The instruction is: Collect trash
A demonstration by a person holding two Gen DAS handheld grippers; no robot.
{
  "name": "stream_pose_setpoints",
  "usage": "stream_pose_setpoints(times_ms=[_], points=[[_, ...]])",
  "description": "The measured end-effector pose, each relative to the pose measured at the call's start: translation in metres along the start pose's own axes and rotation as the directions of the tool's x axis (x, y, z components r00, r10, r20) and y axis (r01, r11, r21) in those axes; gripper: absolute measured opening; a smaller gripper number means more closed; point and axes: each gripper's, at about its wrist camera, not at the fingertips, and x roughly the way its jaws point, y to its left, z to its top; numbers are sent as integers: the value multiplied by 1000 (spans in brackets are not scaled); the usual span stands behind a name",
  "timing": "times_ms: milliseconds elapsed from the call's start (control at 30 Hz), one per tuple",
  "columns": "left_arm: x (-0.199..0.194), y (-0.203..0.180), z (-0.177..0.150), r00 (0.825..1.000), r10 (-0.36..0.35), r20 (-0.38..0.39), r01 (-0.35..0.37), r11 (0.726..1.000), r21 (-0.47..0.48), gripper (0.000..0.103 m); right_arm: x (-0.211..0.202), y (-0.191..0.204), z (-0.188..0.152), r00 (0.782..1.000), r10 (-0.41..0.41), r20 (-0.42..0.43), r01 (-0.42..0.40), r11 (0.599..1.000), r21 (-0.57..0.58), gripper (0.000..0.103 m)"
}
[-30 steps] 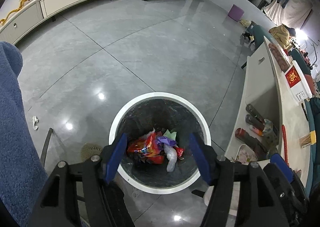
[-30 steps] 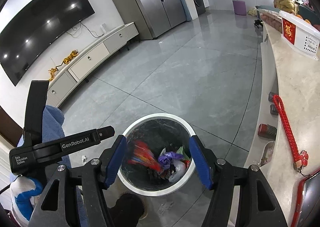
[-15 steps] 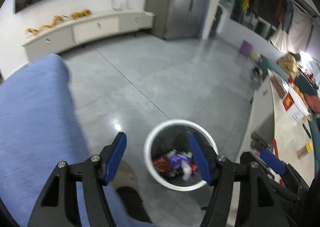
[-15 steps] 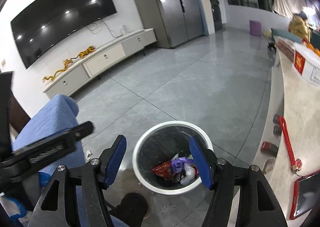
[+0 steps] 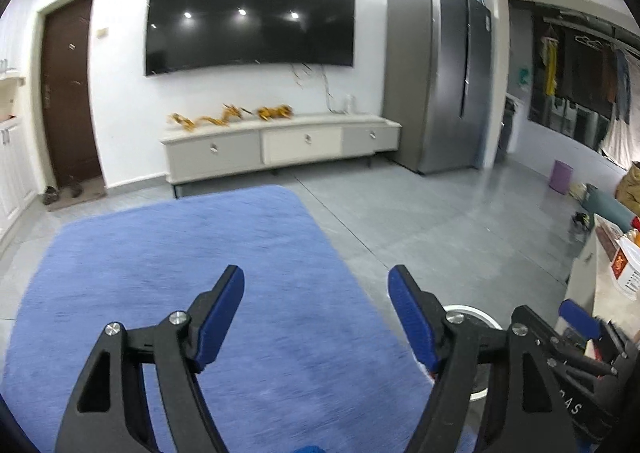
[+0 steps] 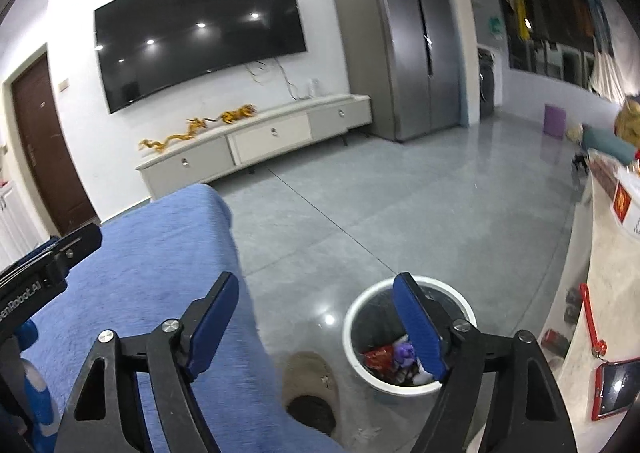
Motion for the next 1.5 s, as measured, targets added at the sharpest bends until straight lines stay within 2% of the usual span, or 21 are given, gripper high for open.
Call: stream_pose_setpoints(times_ms=[33, 100, 200, 367, 467, 700, 967, 1500], points=[[-7, 6, -3, 1000, 16, 11, -16, 1000, 3, 74, -3, 6, -1, 1000, 2, 8, -2, 1000, -10, 89], [-17, 18, -9, 999, 35, 19, -34, 999, -4, 86, -11, 20, -4, 1000, 1, 31, 0, 999, -40, 93], [-33, 29, -19, 997, 64, 45, -63, 998, -16, 93, -21, 35, -7, 998, -8, 57, 13, 997, -80, 101], [-54, 40, -29, 993, 90, 70, -86, 995, -51, 102, -33, 46, -10, 996, -17, 88, 27, 994, -110, 103], [-69, 40, -33, 989, 111, 97, -106, 993, -52, 103, -38, 44, -14, 995, -19, 100, 31, 993, -114, 103], [-84, 34, -39, 980, 169, 104, -166, 985, -44, 103, -51, 33, -20, 992, -30, 126, 43, 994, -96, 103], [-98, 24, -42, 974, 186, 128, -183, 983, -33, 103, -63, 24, -20, 986, -50, 157, 62, 995, -72, 103], [-109, 29, -42, 971, 192, 141, -189, 981, -33, 103, -79, 21, -24, 981, -62, 182, 77, 994, -78, 103]])
